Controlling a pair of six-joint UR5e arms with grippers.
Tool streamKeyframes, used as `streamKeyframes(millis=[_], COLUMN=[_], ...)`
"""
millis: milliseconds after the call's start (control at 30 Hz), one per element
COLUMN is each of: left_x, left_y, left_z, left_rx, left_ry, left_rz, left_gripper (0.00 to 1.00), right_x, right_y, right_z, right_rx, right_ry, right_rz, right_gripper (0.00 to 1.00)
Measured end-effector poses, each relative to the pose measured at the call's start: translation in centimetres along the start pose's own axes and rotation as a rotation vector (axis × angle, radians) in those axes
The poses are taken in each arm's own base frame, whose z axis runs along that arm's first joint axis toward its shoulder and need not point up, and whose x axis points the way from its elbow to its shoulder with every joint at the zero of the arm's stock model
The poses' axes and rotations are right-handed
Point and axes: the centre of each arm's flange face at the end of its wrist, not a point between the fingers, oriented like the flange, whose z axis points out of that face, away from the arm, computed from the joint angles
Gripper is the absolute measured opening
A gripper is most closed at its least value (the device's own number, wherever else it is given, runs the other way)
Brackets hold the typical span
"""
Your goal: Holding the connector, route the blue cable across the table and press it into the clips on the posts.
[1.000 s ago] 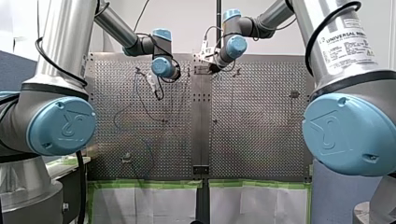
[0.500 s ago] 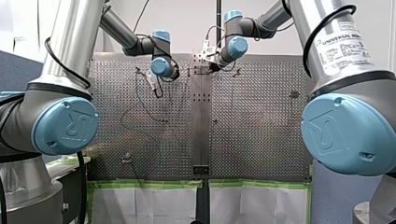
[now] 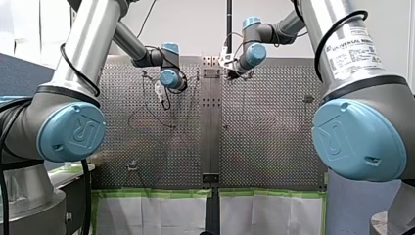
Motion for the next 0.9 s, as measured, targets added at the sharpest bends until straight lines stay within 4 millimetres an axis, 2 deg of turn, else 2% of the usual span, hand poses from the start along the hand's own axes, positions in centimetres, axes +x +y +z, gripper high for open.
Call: streamKeyframes(millis=[100,133,167,200,233,267,300,333,367,400,433,467,733,900], left_x=[0.3,0.3,0.4,0.4,0.4,0.5,0.5,0.5,0.6,0.6,0.6,0.6,-0.6,-1.4], left_y=[0.3,0.4,0.4,0.5,0.5,0.5,0.5,0.5,0.4,0.3,0.3,0.2,-0.7,-1.6], left_z=[0.0,0.0,0.0,-0.1,-0.1,-0.2,-0.2,-0.3,-0.4,-0.5,-0.5,-0.7,-2.3,-4.2], left_rx=[-0.01,-0.012,-0.015,-0.017,-0.018,-0.019,-0.02,-0.02,-0.02,-0.02,-0.021,-0.022,-0.015,0.0], left_ry=[0.015,0.019,0.025,0.029,0.033,0.038,0.041,0.045,0.051,0.055,0.06,0.068,0.107,0.139], left_rz=[0.004,0.006,0.007,0.007,0.007,0.004,0.001,-0.002,-0.006,-0.007,-0.007,-0.006,0.005,0.01], left_gripper=[0.01,0.3,0.39,0.39,0.53,0.61,0.61,0.71,0.85,0.85,0.96,1.0,1.0,1.0], right_x=[0.0,-0.1,0.0,0.0,0.0,0.0,0.0,0.0,0.0,0.0,0.0,0.0,0.0,0.0], right_y=[0.4,0.5,0.6,0.7,0.8,0.8,0.9,0.9,1.0,1.0,1.0,1.0,1.0,0.8], right_z=[0.1,0.2,0.2,0.2,0.2,0.2,0.2,0.2,0.2,0.2,0.2,0.2,0.2,0.2], right_rx=[-0.002,-0.002,-0.003,-0.003,-0.003,-0.004,-0.004,-0.005,-0.005,-0.005,-0.005,-0.005,-0.003,0.0], right_ry=[-0.001,-0.001,-0.001,-0.001,-0.001,-0.001,-0.001,-0.001,-0.001,-0.002,-0.002,-0.002,-0.003,-0.004], right_rz=[0.0,0.0,0.0,0.0,-0.001,-0.001,-0.002,-0.002,-0.003,-0.003,-0.003,-0.004,-0.005,-0.006], right_gripper=[0.0,0.0,0.0,0.0,0.0,0.0,0.0,0.0,0.0,0.0,0.0,0.0,0.0,0.0])
